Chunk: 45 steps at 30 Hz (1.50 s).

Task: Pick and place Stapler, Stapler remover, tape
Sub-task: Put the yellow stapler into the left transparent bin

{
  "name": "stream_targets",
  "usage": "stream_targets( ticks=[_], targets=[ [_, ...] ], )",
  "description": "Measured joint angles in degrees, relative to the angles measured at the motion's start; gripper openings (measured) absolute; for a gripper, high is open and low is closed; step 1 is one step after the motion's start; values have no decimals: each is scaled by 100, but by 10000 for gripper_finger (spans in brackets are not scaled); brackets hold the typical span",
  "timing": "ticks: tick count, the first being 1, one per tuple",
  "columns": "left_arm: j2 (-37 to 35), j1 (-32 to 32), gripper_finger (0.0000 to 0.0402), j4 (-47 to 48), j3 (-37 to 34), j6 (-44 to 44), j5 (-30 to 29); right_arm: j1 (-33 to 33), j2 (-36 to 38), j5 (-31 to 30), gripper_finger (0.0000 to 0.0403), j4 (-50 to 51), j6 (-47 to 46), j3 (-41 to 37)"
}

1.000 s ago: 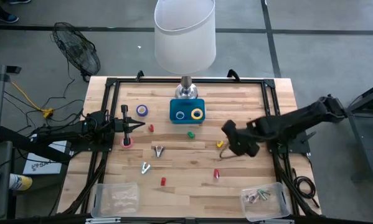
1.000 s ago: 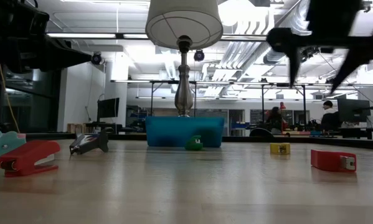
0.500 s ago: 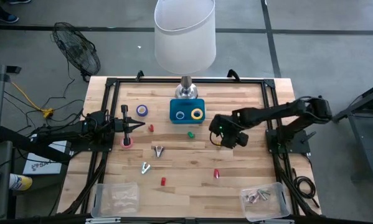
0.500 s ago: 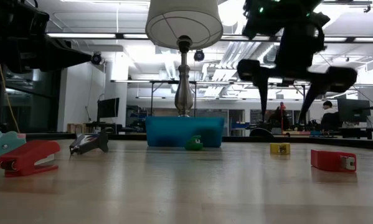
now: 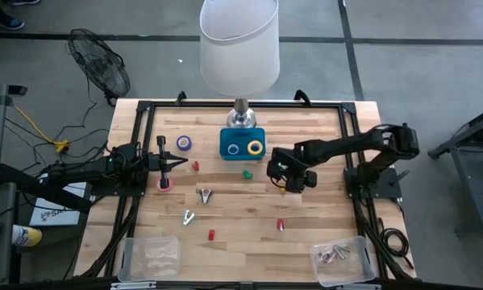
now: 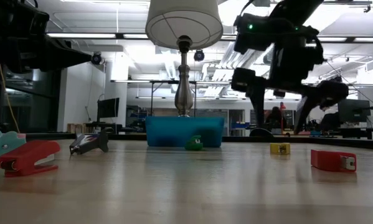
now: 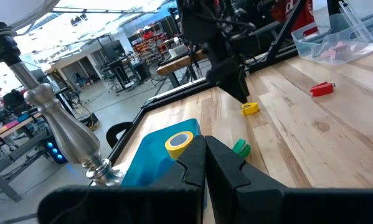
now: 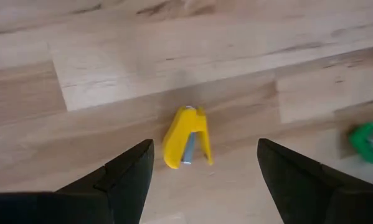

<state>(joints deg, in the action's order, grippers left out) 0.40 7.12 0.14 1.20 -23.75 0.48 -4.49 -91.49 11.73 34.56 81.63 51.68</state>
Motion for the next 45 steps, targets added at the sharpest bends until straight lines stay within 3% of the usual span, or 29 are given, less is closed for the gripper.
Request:
stream_targets(
  ticks=[3, 22, 45],
  targets=[
    [-1, 0, 1, 0, 0, 0, 0, 2, -177, -235, 277, -15, -7, -2],
    [0, 0, 1, 0, 1, 0, 1, -37, -595, -245, 264, -23, -234, 2],
    [-1, 0, 1, 0, 1, 0, 1, -35, -631, -204, 256, -100, -215, 1]
  ],
)
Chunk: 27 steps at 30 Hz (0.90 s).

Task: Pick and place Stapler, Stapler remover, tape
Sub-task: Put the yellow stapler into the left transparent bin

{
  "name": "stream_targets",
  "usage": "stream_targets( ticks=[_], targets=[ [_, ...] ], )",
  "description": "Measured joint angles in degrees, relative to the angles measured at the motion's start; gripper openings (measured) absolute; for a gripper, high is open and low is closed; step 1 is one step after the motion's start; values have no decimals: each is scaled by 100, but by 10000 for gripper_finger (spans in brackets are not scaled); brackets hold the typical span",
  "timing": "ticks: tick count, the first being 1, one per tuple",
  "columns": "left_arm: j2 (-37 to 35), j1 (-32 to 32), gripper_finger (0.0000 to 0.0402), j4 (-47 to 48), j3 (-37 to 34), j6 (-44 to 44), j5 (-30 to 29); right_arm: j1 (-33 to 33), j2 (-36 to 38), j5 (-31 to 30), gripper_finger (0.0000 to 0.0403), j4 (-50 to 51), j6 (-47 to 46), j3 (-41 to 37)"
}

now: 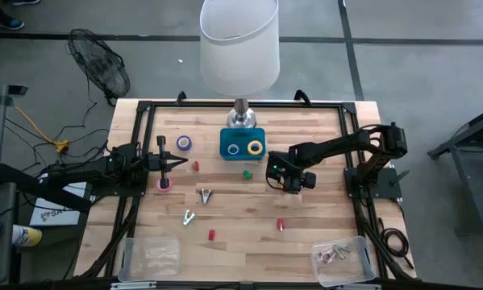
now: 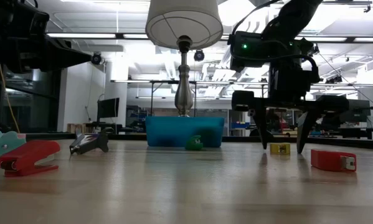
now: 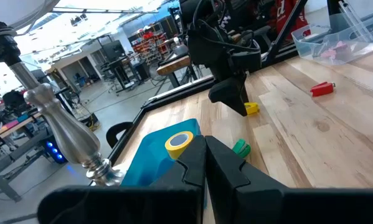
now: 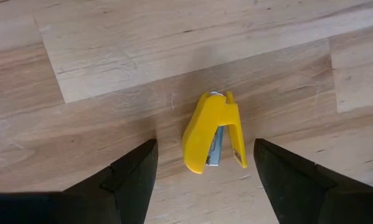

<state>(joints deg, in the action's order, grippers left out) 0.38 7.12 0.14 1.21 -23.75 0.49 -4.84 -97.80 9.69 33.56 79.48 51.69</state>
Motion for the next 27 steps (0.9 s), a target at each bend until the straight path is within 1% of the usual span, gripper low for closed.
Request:
stream_targets(
  ticks=[12, 18, 27],
  targets=[
    [1, 2, 1, 0, -1, 0, -2, 2, -4, -7, 203, 72, -2, -3],
    [2, 2, 1, 0, 0, 0, 0, 2, -7, -7, 186, 122, -24, -5],
    [1, 1, 1, 0, -1, 0, -1, -2, -9, 29, 169, 230, -871, -1]
  ],
)
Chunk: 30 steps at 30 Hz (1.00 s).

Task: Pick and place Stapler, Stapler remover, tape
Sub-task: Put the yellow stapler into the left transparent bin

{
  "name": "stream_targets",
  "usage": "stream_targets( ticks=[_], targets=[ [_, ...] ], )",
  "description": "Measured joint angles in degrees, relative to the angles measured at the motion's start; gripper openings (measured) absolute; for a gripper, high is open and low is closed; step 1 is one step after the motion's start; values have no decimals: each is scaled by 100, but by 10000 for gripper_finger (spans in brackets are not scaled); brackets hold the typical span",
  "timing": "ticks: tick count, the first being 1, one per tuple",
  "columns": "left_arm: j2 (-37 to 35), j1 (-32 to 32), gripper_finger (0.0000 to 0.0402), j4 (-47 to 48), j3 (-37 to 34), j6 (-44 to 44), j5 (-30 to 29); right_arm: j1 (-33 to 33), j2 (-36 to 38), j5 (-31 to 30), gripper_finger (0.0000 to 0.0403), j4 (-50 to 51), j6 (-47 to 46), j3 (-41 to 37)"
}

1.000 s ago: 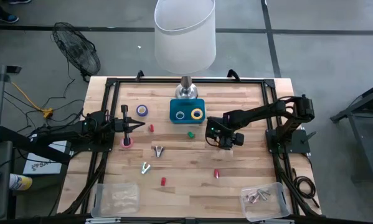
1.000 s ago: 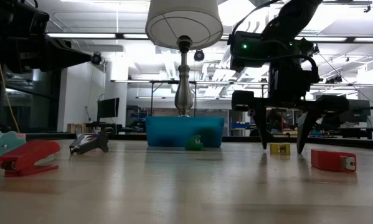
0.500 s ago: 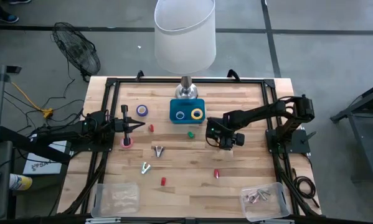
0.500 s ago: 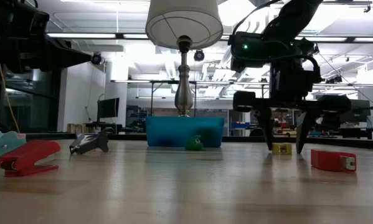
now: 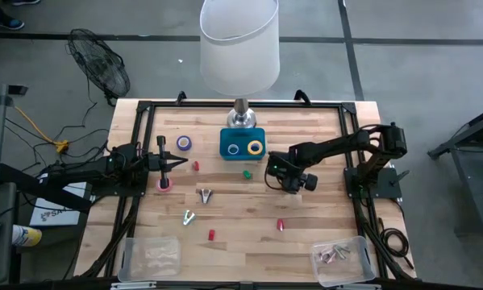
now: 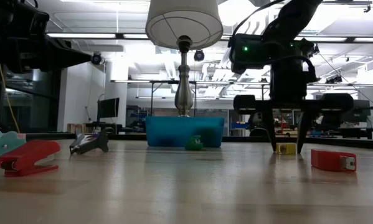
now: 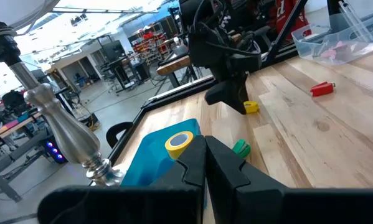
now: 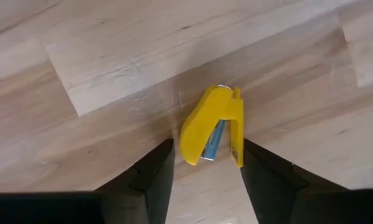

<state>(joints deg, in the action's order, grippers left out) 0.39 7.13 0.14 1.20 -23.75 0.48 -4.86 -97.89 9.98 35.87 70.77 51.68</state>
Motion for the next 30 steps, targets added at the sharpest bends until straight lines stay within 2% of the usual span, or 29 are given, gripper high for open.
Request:
stream_targets(
  ticks=[10, 19, 30],
  targets=[
    [1, -1, 1, 0, 1, 0, 0, -2, -4, 236, 168, 33, -862, 0],
    [0, 0, 1, 0, 1, 0, 0, 2, -4, 389, 167, 65, -963, 0],
    [1, -1, 1, 0, 0, 0, 1, 4, -4, 498, 156, 26, -1604, 0]
  ],
)
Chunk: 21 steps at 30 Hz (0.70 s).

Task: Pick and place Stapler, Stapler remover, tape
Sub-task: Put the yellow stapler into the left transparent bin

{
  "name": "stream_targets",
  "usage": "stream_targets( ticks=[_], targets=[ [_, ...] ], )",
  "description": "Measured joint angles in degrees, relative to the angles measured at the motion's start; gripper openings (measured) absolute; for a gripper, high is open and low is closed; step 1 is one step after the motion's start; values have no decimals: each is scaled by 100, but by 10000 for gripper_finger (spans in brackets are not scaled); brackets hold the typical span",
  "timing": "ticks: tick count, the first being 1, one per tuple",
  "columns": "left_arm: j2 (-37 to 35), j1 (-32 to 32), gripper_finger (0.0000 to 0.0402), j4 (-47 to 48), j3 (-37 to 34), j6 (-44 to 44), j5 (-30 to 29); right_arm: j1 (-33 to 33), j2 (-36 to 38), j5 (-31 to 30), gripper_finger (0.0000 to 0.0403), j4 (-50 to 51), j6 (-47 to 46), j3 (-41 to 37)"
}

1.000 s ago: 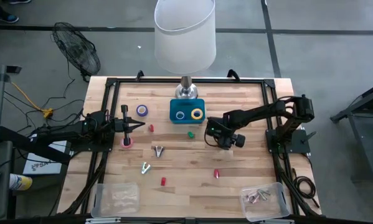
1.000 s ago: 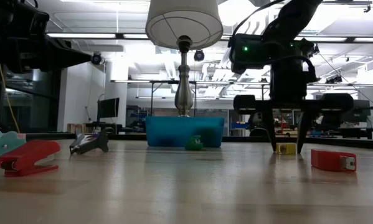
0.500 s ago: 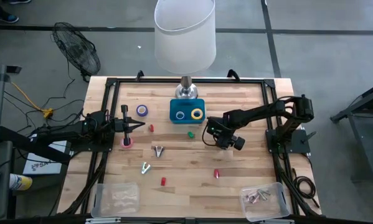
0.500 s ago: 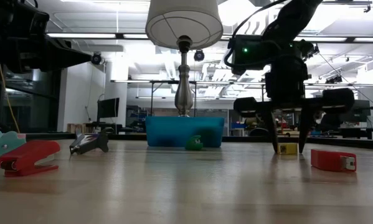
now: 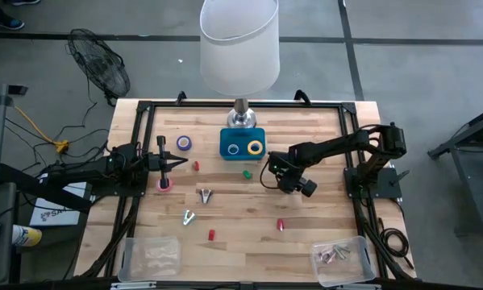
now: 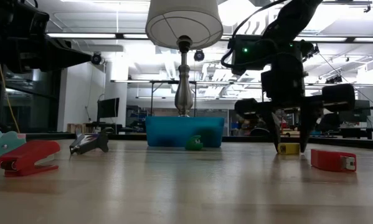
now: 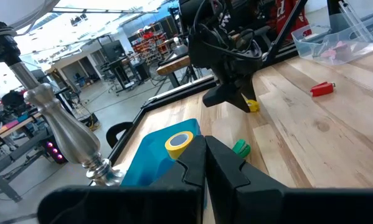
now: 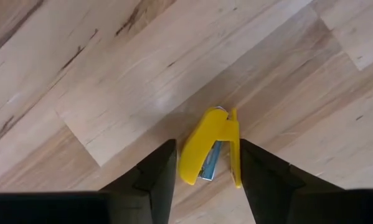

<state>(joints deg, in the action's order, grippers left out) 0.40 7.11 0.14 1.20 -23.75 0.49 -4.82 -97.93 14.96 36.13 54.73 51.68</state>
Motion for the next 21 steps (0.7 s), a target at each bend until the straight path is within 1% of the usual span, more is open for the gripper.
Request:
stream_targets(
  ticks=[10, 21],
  targets=[
    [-2, 2, 1, 0, 0, 0, 0, 0, 0, 0, 121, -5, -708, 0],
    [-2, 0, 1, 0, 0, 0, -1, 2, 0, -8, 112, -119, -1453, -2]
  ],
)
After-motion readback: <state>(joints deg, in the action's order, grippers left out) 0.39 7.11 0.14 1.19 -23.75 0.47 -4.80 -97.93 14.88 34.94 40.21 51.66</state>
